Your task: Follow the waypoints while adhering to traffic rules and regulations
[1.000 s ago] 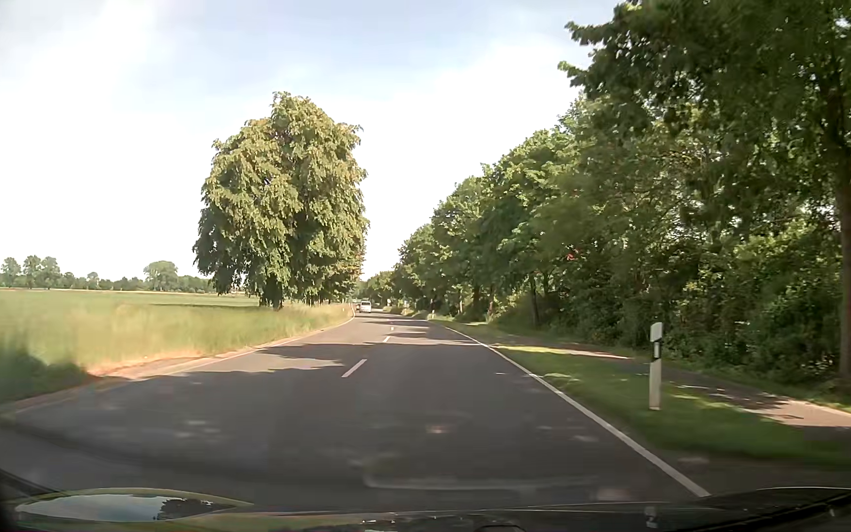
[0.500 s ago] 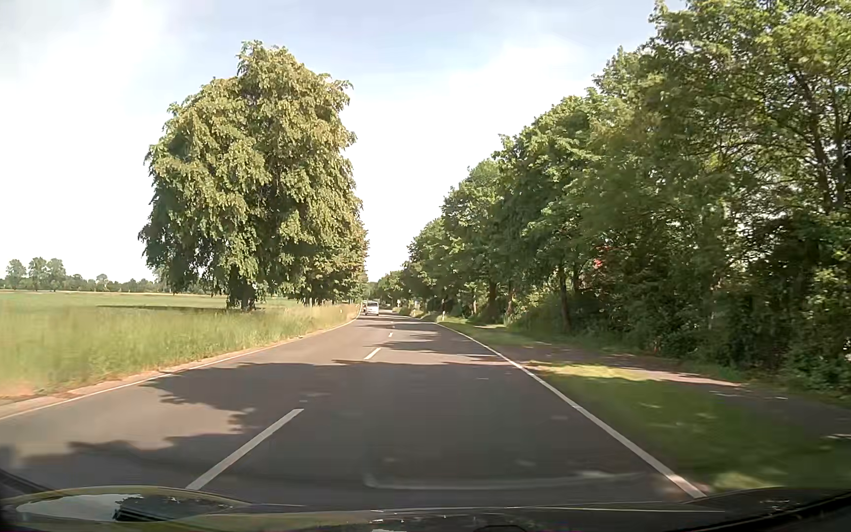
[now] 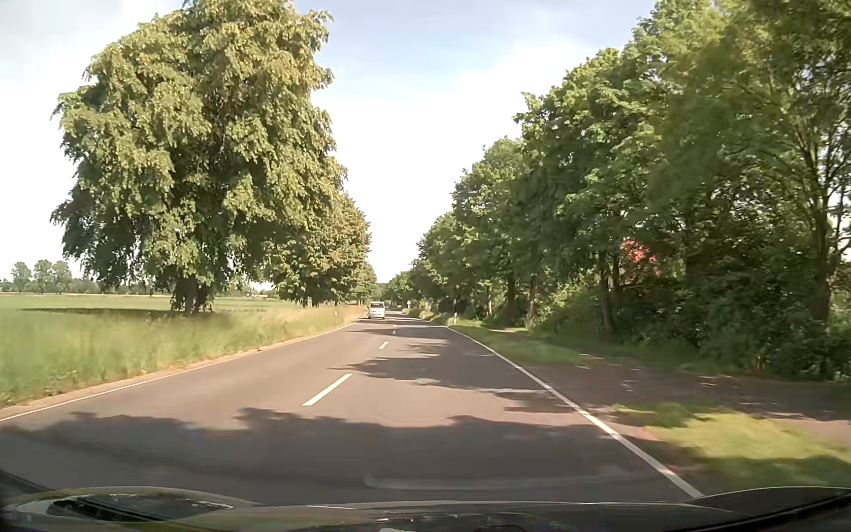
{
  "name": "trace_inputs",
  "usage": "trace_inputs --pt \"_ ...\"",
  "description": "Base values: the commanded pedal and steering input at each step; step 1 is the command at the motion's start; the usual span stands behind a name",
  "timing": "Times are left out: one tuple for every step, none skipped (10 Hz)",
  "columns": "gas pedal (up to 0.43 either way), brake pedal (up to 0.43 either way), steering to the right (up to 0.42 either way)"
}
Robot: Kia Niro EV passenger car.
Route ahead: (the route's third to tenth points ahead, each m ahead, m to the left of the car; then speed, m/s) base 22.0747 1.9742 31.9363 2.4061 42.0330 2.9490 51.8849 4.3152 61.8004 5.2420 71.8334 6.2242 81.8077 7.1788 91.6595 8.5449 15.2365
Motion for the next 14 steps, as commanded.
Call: trace_inputs --pt "0.110 0.000 -0.014" --pt "0.118 0.000 -0.014" --pt "0.118 0.000 -0.014" --pt "0.118 0.000 -0.014" --pt "0.118 0.000 -0.014" --pt "0.118 0.000 -0.014" --pt "0.118 0.000 -0.014" --pt "0.118 0.000 -0.014" --pt "0.118 0.000 -0.014" --pt "0.118 0.000 -0.014" --pt "0.118 0.000 -0.014" --pt "0.118 0.000 -0.014" --pt "0.118 0.000 -0.014" --pt "0.118 0.000 -0.014"
